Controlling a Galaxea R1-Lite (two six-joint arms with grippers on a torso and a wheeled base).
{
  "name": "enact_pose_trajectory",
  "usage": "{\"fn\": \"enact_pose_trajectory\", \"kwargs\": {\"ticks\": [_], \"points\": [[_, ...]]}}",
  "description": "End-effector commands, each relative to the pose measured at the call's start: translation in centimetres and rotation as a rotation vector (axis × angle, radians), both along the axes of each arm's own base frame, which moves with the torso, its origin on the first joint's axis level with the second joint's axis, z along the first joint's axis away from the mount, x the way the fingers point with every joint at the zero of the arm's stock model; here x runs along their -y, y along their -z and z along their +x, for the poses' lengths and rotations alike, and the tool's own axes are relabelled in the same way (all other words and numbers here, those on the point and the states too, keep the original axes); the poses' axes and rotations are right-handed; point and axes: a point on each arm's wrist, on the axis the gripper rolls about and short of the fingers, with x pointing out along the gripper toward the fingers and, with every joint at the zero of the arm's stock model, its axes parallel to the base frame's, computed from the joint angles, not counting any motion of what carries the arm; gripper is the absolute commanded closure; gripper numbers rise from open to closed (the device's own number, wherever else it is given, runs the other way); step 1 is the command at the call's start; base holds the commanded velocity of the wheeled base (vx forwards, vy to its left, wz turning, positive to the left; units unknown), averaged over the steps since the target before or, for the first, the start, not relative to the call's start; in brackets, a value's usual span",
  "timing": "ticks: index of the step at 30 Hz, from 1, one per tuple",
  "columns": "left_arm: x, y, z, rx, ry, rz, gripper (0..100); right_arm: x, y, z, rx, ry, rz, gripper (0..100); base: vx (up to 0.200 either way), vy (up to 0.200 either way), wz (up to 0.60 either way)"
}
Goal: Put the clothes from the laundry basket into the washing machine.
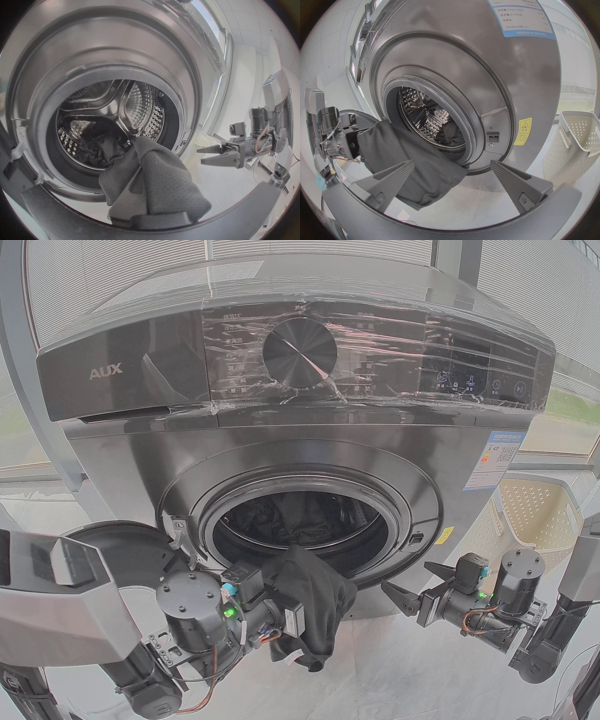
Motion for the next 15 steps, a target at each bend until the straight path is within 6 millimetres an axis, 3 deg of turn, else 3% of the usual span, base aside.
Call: {"fn": "enact_pose_trajectory", "kwargs": {"ticks": [1,2,6,15], "points": [[1.7,2.0,2.6,-0.004,-0.021,-0.001,100,-0.2,-0.4,-0.3,0.014,-0.015,0.009,0,0.000,0.000,0.00],[1.7,2.0,2.6,-0.004,-0.021,-0.001,100,-0.2,-0.4,-0.3,0.014,-0.015,0.009,0,0.000,0.000,0.00],[2.4,3.1,5.9,0.018,-0.057,-0.033,100,-0.2,-0.9,-0.5,0.029,-0.017,0.019,0,0.000,0.000,0.00],[3.8,2.8,11.7,0.119,-0.093,-0.124,100,-0.1,-0.9,-0.6,0.029,-0.019,0.019,0,0.000,0.000,0.00]]}}
